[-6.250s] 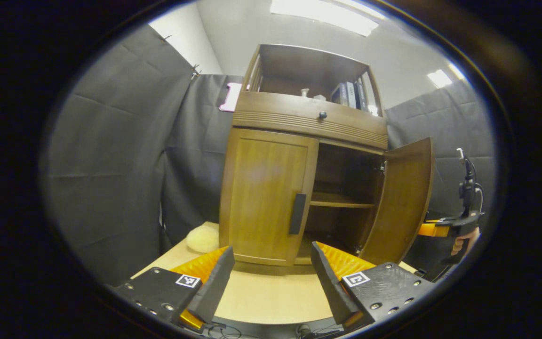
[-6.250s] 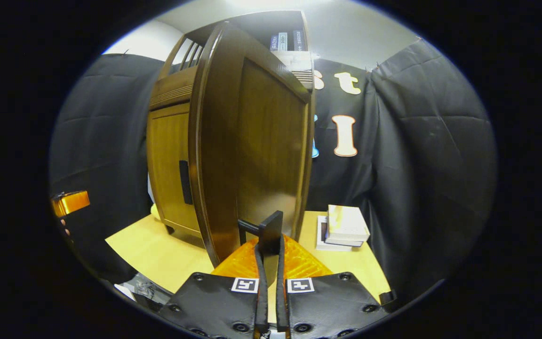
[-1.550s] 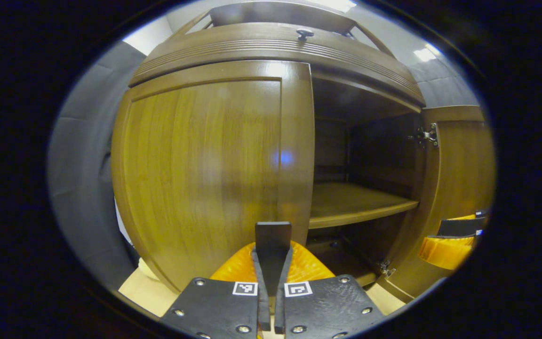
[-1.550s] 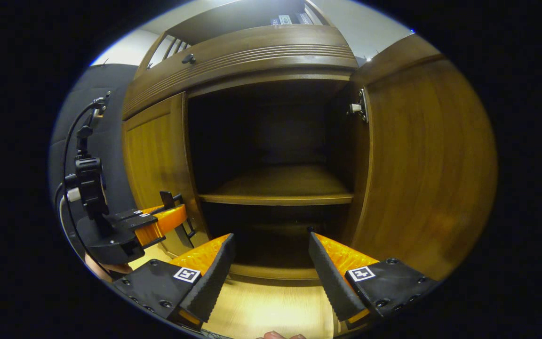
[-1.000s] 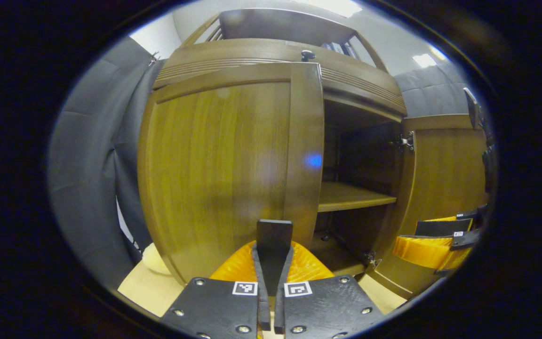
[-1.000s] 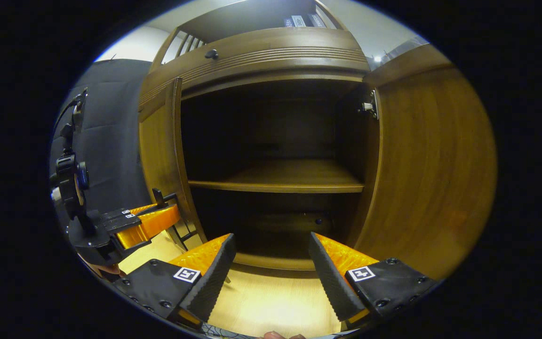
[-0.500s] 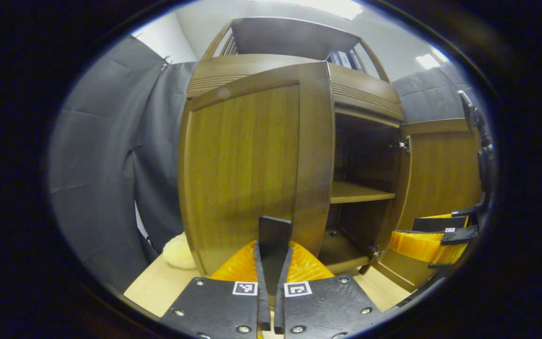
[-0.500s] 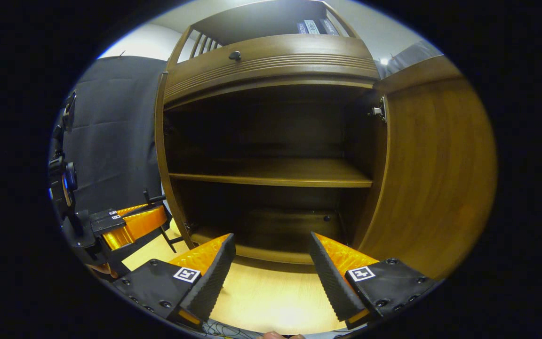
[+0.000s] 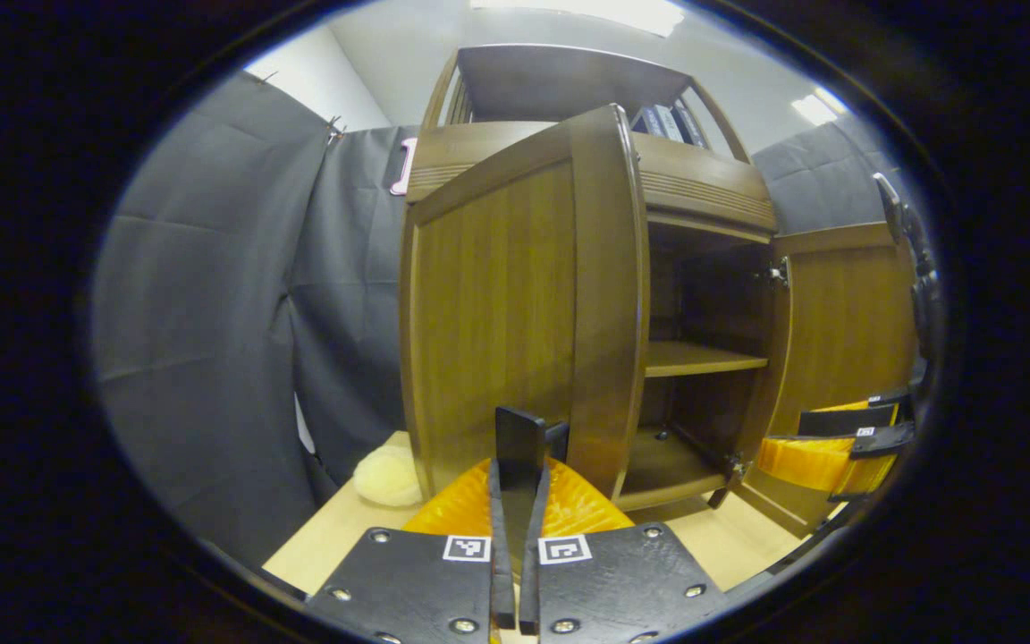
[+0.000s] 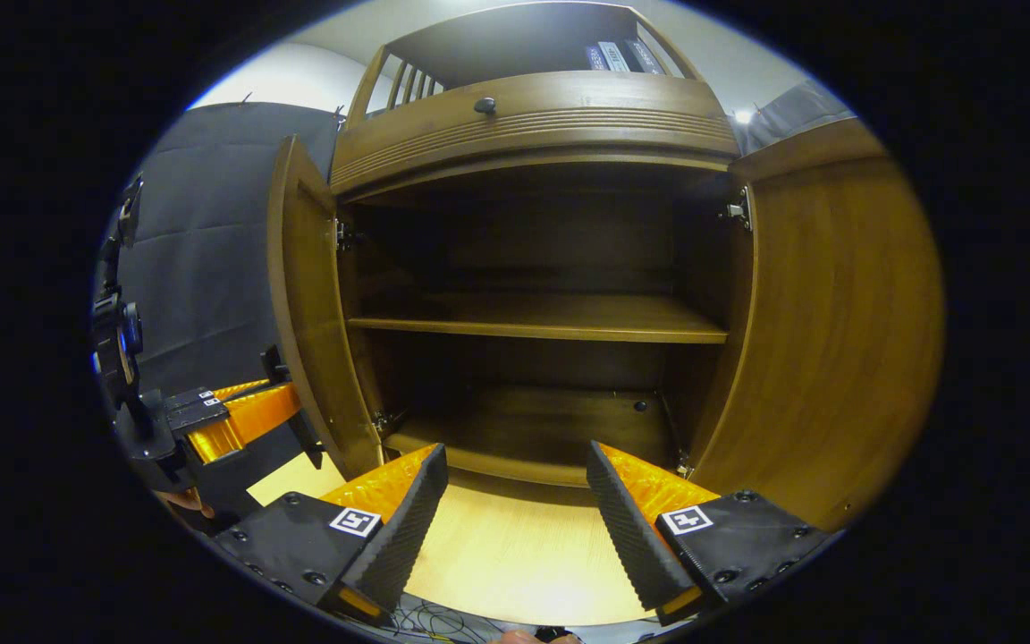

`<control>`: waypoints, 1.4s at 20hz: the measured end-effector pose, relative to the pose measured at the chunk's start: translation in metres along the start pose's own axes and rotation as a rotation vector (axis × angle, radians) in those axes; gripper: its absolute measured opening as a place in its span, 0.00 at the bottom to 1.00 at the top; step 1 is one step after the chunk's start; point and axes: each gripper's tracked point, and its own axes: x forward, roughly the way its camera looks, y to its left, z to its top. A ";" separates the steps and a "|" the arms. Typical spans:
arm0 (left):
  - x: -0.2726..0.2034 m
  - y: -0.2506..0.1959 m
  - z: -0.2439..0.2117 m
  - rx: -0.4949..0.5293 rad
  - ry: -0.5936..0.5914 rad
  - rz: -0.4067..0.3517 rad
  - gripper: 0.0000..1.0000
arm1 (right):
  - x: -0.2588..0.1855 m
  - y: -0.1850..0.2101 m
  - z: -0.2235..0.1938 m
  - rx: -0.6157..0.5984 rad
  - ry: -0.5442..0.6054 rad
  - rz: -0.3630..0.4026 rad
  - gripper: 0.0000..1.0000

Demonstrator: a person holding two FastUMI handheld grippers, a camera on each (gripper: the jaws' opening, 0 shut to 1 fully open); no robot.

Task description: Open the right door of the double-door shoe cabinet with the right hand, and open the left door with the left hand.

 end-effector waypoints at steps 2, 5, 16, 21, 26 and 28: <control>0.001 0.004 0.001 -0.008 -0.008 0.011 0.05 | -0.002 0.002 -0.003 -0.002 0.002 0.005 0.98; -0.002 -0.001 0.004 -0.021 -0.022 -0.028 0.04 | -0.005 0.004 -0.007 -0.002 0.010 0.010 0.98; -0.008 0.015 0.006 -0.019 -0.023 -0.056 0.02 | -0.011 -0.013 -0.003 -0.010 -0.007 -0.035 0.98; -0.009 0.030 0.006 0.008 -0.046 -0.084 0.02 | -0.023 -0.035 0.009 -0.017 -0.037 -0.115 0.93; -0.010 0.022 0.009 0.008 -0.062 -0.179 0.03 | -0.040 -0.055 0.012 -0.044 -0.020 -0.190 0.93; -0.010 0.024 0.009 0.016 -0.064 -0.193 0.02 | -0.046 -0.061 0.017 -0.057 -0.024 -0.212 0.95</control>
